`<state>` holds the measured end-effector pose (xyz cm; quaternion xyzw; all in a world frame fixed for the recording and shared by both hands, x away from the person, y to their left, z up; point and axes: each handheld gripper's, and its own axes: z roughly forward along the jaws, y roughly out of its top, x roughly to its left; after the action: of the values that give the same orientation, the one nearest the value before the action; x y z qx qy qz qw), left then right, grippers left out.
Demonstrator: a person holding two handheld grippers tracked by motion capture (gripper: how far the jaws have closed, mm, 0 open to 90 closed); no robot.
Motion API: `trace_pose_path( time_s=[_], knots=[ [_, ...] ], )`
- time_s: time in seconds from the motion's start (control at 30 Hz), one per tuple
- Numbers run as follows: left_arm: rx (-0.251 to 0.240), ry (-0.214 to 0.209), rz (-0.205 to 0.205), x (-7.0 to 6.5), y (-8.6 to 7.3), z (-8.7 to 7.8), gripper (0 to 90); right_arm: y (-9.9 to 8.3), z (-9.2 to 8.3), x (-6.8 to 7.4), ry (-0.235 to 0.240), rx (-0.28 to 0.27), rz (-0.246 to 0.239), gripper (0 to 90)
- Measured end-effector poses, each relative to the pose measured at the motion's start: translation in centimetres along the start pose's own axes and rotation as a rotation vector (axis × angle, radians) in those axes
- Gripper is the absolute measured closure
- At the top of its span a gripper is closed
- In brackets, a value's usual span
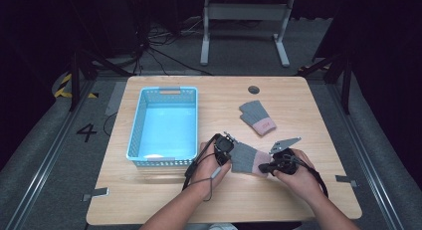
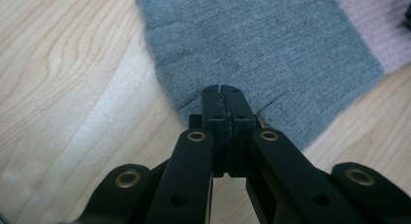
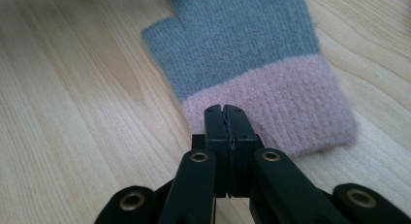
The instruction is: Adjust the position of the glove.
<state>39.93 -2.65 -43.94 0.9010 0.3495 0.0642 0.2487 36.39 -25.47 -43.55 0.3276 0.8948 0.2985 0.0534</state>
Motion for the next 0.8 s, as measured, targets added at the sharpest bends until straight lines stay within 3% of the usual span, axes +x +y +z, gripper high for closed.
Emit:
trace_pose_path(
  time_s=[0.57,0.8],
  knots=[
    [0.064,-0.134,0.037,-2.2,-1.0,-0.7,90.0,-0.6,-0.9,-1.6,-0.028,0.029,0.015,90.0],
    [0.077,-0.143,0.047,-2.8,-1.2,-0.9,88.9,-0.7,-1.2,-1.7,-0.022,0.053,0.027,90.0]
  ],
)
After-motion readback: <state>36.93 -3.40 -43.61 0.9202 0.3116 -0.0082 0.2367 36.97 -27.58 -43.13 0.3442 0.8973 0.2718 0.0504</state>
